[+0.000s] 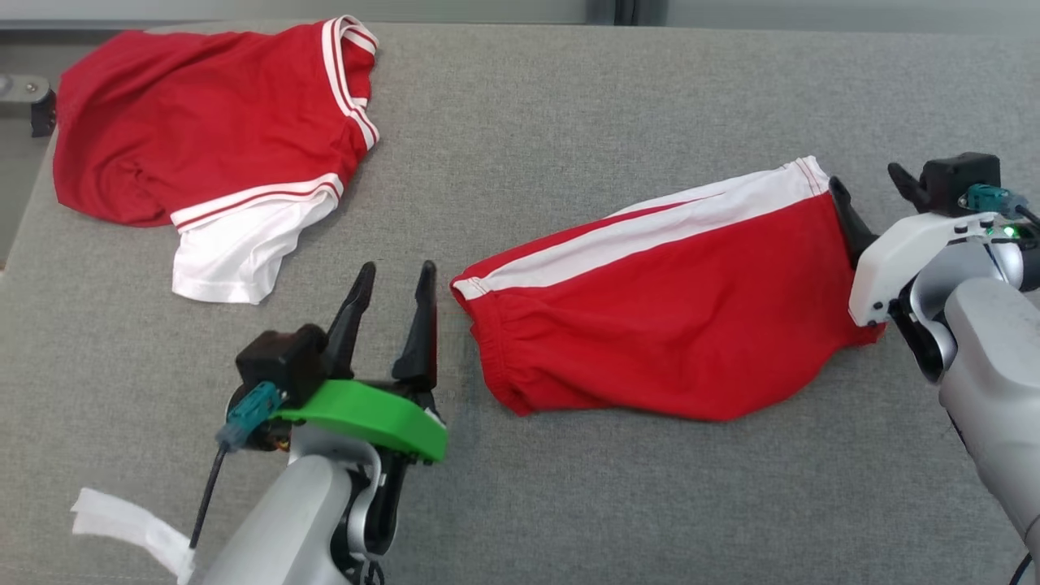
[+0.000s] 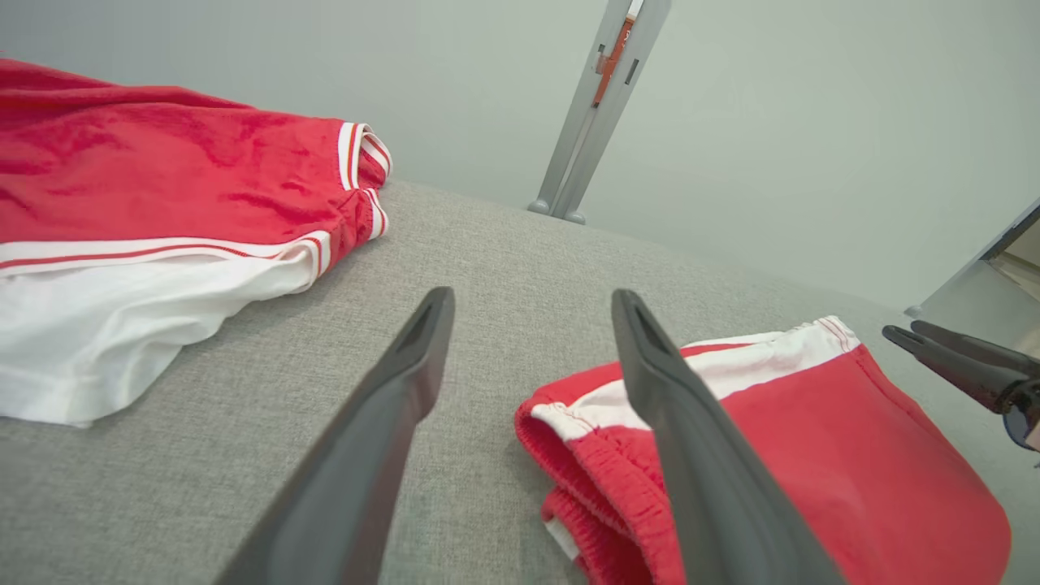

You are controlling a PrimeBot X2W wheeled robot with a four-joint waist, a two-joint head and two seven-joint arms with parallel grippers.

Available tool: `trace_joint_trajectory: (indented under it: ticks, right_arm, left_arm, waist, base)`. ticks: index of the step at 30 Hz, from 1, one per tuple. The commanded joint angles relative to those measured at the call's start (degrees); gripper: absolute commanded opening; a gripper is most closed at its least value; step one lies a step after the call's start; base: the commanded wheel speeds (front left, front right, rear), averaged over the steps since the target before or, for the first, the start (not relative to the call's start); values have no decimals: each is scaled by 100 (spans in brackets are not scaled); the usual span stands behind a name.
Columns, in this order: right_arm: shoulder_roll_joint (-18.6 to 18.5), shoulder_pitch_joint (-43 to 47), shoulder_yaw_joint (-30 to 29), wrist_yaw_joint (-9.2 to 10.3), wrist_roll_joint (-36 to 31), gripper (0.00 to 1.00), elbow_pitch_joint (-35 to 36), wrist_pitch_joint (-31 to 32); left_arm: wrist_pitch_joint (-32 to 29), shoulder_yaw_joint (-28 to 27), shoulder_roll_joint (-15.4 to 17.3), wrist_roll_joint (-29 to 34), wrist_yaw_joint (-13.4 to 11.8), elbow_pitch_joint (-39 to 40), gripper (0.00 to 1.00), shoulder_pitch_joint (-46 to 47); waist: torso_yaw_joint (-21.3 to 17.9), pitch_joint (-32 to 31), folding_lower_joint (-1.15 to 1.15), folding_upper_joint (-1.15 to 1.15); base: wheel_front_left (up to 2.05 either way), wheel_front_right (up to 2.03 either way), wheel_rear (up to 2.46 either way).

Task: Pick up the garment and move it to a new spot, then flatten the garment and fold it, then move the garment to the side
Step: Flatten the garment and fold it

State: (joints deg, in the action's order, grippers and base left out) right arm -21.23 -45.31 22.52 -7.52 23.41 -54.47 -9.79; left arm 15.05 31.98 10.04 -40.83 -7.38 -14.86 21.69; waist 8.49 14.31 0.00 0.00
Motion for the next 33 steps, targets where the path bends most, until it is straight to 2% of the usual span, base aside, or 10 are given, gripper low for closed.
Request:
trace_joint_trajectory:
  ticks: [1,8,14,18,21,23,24,33]
  right_arm:
    - [-84,128,79,6,97,100,23,145]
    - [-332,469,426,6,784,100,152,1151]
    - [-411,599,561,6,1203,100,139,1700]
    - [-422,686,626,6,1379,100,-5,1991]
    - [-360,764,703,1,1501,42,-18,2114]
    - [-345,793,745,1,1565,16,-17,2124]
    - [-341,806,753,1,1598,0,-17,2107]
    - [-322,928,701,3,1784,0,9,1393]
  left_arm:
    - [14,-88,78,105,-57,104,100,-188]
    - [9,-451,284,380,-249,525,100,-637]
    - [10,-702,297,452,-371,632,100,-789]
    - [11,-828,294,487,-346,632,100,-873]
    - [10,-900,298,522,-316,608,100,-953]
    - [10,-929,292,537,-295,593,100,-989]
    - [11,-944,287,556,-288,585,100,-1003]
    - [10,-1030,227,714,-206,444,100,-1147]
  waist:
    - [0,-157,0,0]
    - [179,-244,0,0]
    - [437,-231,0,0]
    - [601,-275,0,0]
    - [663,-328,0,0]
    - [675,-363,0,0]
    - [674,-382,0,0]
    - [330,-634,0,0]
  base:
    - [0,0,0]
    - [0,0,0]
    - [0,0,0]
    - [0,0,0]
    - [0,0,0]
    - [0,0,0]
    - [0,0,0]
    - [0,0,0]
